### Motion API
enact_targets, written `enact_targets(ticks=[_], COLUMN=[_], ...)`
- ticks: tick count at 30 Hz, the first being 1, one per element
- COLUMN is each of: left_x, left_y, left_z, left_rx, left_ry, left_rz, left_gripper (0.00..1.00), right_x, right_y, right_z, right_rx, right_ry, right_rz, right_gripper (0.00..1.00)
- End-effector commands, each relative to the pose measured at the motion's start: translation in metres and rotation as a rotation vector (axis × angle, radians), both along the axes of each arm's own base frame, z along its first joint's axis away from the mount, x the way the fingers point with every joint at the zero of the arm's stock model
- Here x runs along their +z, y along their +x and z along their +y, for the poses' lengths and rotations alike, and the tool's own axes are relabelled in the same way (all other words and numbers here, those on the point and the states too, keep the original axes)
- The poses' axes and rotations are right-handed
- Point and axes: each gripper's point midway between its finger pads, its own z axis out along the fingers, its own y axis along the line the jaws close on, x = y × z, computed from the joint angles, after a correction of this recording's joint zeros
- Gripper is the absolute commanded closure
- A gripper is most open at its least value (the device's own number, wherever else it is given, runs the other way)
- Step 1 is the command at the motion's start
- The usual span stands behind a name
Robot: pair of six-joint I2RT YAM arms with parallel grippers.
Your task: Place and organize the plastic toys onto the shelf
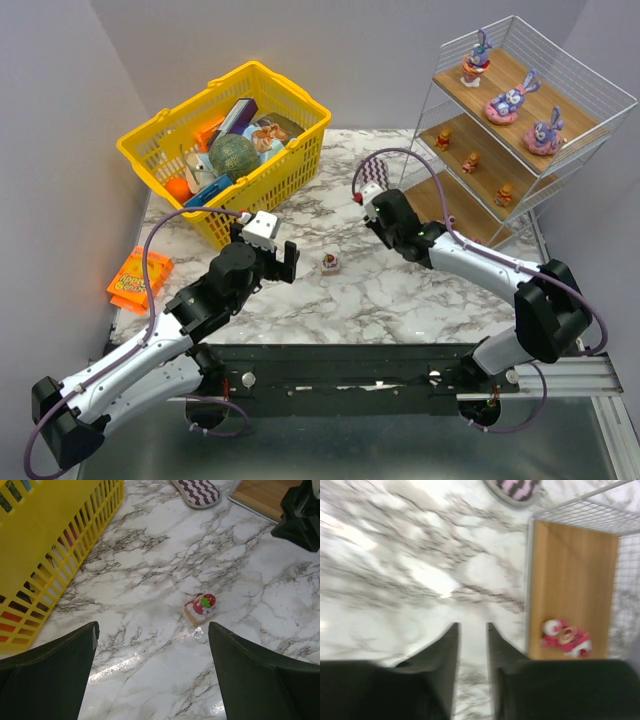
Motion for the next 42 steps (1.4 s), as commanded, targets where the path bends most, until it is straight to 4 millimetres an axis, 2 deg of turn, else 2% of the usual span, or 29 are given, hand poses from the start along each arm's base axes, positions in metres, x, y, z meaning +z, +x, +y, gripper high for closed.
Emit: enact_targets(ticks=[1, 2, 4, 6, 7, 9, 10, 11, 12, 13, 14, 20, 24, 35, 38, 41, 42], left_x=[0.007, 0.01, 0.011, 0.016, 0.015, 0.018, 0.018, 0.019, 0.019, 0.019, 0.02, 0.023, 0.022, 0.019, 0.018, 0.019, 0.018], left_y=[0.004, 0.004, 0.004, 0.003, 0.003, 0.002, 0.002, 0.002, 0.002, 0.002, 0.001, 0.001, 0.001, 0.002, 0.002, 0.003, 0.003], left_z=[0.013, 0.014, 0.017, 0.019, 0.02, 0.021, 0.021, 0.022, 0.023, 0.024, 0.025, 0.03, 0.028, 0.029, 0.029, 0.029, 0.03], left_rx=[0.068, 0.071, 0.084, 0.09, 0.095, 0.098, 0.099, 0.1, 0.105, 0.109, 0.115, 0.13, 0.126, 0.133, 0.135, 0.134, 0.136], left_ry=[-0.022, -0.033, -0.041, -0.058, -0.059, -0.068, -0.071, -0.071, -0.072, -0.073, -0.075, -0.085, -0.083, -0.073, -0.067, -0.067, -0.064], left_rz=[-0.042, -0.052, -0.06, -0.075, -0.078, -0.084, -0.084, -0.085, -0.084, -0.084, -0.087, -0.1, -0.097, -0.092, -0.091, -0.093, -0.093], left_gripper=[0.01, 0.01, 0.01, 0.01, 0.01, 0.01, 0.01, 0.01, 0.01, 0.01, 0.01, 0.01, 0.01, 0.01, 0.01, 0.01, 0.01], right_x=[0.037, 0.039, 0.048, 0.037, 0.043, 0.027, 0.025, 0.03, 0.029, 0.018, 0.022, -0.004, -0.012, -0.031, -0.036, -0.046, -0.045], right_y=[-0.027, -0.037, -0.044, -0.059, -0.058, -0.071, -0.073, -0.077, -0.078, -0.079, -0.08, -0.081, -0.074, -0.065, -0.062, -0.057, -0.055], right_z=[0.025, 0.039, 0.061, 0.086, 0.097, 0.115, 0.12, 0.135, 0.138, 0.143, 0.151, 0.16, 0.158, 0.175, 0.178, 0.177, 0.175], right_rx=[-0.203, -0.194, -0.266, -0.267, -0.273, -0.272, -0.269, -0.244, -0.26, -0.27, -0.266, -0.306, -0.32, -0.277, -0.263, -0.256, -0.252], right_ry=[0.191, 0.23, 0.361, 0.402, 0.422, 0.375, 0.362, 0.355, 0.345, 0.317, 0.328, 0.303, 0.258, 0.258, 0.248, 0.211, 0.197], right_rz=[0.014, 0.045, 0.074, 0.156, 0.158, 0.215, 0.222, 0.224, 0.219, 0.232, 0.233, 0.269, 0.247, 0.248, 0.24, 0.229, 0.218], right_gripper=[0.52, 0.5, 0.47, 0.46, 0.45, 0.42, 0.41, 0.4, 0.38, 0.37, 0.37, 0.34, 0.33, 0.4, 0.47, 0.59, 0.69])
